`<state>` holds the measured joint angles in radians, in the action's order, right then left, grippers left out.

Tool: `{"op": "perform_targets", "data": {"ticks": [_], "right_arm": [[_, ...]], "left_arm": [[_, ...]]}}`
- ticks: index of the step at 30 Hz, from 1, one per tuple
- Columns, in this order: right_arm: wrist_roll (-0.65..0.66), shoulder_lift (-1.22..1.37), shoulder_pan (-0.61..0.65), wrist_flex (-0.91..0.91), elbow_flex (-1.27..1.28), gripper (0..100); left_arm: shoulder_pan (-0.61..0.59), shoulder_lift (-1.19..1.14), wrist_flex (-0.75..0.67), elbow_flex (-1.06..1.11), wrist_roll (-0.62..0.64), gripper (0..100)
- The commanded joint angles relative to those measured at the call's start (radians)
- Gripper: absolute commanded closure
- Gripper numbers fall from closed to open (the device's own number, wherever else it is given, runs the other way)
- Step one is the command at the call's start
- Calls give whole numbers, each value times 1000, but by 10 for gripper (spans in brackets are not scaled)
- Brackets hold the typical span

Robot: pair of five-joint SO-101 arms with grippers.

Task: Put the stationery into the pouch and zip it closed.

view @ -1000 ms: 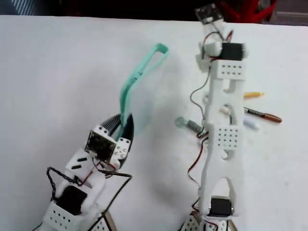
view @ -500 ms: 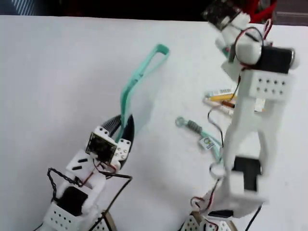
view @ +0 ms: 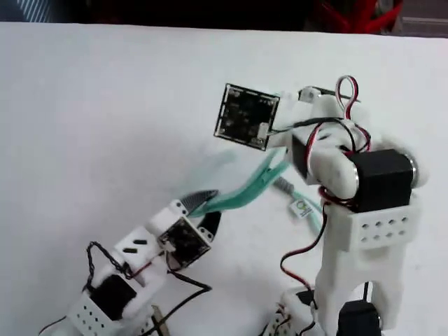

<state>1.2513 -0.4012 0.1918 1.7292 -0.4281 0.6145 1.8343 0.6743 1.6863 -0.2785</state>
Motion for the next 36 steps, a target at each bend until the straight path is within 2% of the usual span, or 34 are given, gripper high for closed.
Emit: {"op": "perform_targets", "data": {"ticks": [1,9,13,17,23,26,36], "right_arm": [[21,-2,-74,-12,-29,981],[267,-200,-289,-5,166,980],[390,-390,-321,-5,356,980],[454,-533,-325,-8,511,980],[451,-550,-303,-36,568,980],[361,-536,-231,-77,566,980],[290,-314,-208,-76,460,980]], "left_arm": [[15,-8,12,0,-9,972],[15,-8,9,-2,-14,972],[15,-8,-15,6,-8,972],[16,-8,-9,6,-6,972],[16,-8,-9,6,-6,972],[19,-8,-9,6,-6,972],[16,-8,-9,6,-6,973]]}}
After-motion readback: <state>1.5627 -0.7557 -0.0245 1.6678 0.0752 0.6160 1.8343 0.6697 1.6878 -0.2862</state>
